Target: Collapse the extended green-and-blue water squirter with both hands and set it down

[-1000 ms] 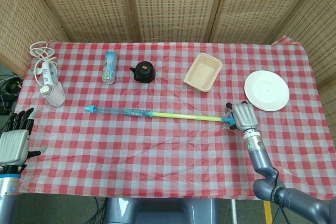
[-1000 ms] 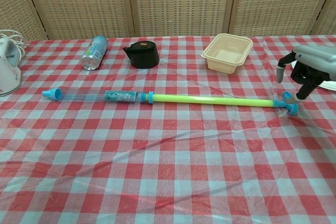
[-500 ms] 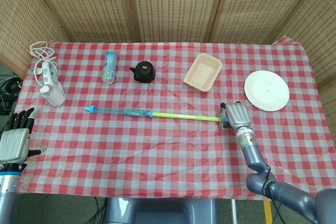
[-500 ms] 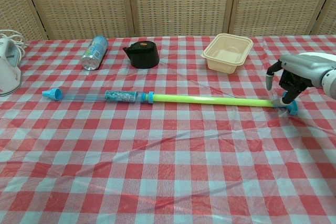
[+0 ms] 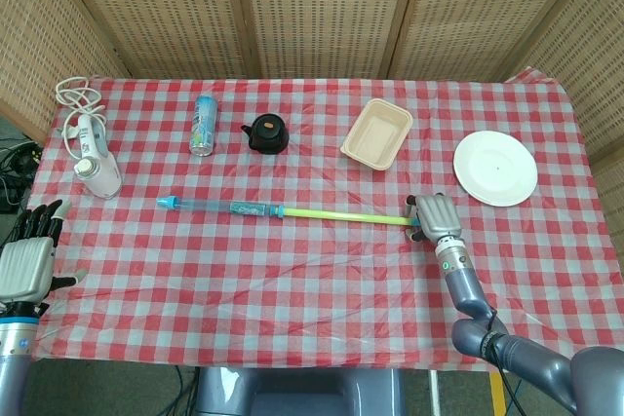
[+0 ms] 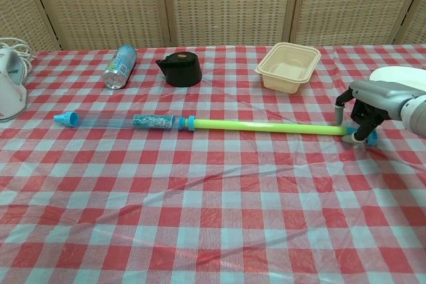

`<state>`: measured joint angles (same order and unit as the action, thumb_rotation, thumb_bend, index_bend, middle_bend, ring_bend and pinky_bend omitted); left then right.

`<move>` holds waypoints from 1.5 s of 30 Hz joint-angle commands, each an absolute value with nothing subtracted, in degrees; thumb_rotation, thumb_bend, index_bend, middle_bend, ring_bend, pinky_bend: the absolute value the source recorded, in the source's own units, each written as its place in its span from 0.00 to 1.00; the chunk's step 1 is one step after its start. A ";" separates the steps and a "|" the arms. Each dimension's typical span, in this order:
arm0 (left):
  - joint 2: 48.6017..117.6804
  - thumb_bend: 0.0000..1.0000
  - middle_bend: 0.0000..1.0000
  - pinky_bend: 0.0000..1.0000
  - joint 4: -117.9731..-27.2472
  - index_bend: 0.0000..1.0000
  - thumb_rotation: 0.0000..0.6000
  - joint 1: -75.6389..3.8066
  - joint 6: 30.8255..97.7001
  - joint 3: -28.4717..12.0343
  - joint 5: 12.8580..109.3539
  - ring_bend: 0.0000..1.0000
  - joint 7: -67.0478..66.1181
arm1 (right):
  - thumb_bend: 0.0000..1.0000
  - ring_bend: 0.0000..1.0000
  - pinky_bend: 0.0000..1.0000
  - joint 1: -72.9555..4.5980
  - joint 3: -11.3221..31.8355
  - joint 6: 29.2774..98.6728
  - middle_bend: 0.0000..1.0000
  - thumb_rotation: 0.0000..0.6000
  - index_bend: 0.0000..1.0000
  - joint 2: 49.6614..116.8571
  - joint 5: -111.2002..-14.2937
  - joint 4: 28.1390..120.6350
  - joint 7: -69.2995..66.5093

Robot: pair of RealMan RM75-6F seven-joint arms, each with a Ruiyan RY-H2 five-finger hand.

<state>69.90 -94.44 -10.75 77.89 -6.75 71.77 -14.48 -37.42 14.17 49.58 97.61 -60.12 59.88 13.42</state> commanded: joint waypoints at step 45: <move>69.77 0.10 0.00 0.00 -94.66 0.00 1.00 -11.30 77.32 -6.52 70.58 0.00 -14.40 | 0.47 0.95 0.41 -38.90 12.26 45.72 0.99 1.00 0.57 99.26 -59.54 56.58 15.01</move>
<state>69.77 -94.66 -11.30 77.32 -6.52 70.58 -14.41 -38.87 12.36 45.65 99.39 -59.69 56.31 14.73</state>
